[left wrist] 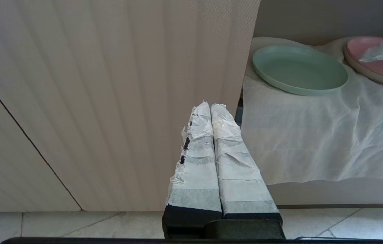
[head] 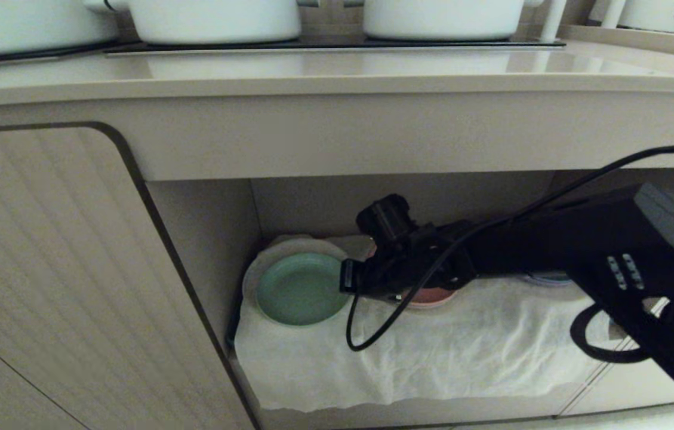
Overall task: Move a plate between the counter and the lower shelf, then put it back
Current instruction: Pick up the plate in the cupboard
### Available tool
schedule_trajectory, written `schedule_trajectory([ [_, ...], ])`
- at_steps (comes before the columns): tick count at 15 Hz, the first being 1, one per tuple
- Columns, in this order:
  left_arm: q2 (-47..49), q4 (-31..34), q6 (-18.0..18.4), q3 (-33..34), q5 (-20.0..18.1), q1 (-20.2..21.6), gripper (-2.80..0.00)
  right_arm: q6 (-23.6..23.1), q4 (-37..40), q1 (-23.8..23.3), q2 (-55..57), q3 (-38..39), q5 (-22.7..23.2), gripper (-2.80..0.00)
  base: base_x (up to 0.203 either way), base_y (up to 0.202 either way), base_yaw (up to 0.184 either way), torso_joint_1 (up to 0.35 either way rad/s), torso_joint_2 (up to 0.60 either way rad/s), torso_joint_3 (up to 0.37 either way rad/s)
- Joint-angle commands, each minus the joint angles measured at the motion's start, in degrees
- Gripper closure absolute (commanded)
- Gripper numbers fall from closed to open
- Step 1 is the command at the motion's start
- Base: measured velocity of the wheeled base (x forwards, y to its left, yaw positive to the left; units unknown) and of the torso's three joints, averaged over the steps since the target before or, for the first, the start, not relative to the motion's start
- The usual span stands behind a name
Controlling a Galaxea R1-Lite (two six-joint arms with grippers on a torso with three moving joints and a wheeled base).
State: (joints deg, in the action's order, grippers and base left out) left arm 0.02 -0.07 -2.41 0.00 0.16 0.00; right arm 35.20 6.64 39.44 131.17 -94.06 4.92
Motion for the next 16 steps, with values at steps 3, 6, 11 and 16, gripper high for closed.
schedule_trajectory([
  [3,0.0,0.0,0.0,0.0,0.0,0.0,0.0,0.4,2.8,0.2,2.1,-1.3,-1.6,0.0,0.0,0.0,0.0,0.0,0.0,0.0],
  [6,0.0,0.0,0.0,0.0,0.0,0.0,0.0,0.4,2.9,-0.1,2.4,-1.4,-1.6,0.0,0.0,0.0,0.0,0.0,0.0,0.0],
  [11,0.0,0.0,0.0,0.0,0.0,0.0,0.0,0.5,3.1,-0.1,3.3,-3.5,-1.7,0.0,0.0,0.0,0.0,0.0,0.0,0.0],
  [16,0.0,0.0,0.0,0.0,0.0,0.0,0.0,0.5,6.0,0.0,3.5,-5.8,-1.6,0.0,0.0,0.0,0.0,0.0,0.0,0.0],
])
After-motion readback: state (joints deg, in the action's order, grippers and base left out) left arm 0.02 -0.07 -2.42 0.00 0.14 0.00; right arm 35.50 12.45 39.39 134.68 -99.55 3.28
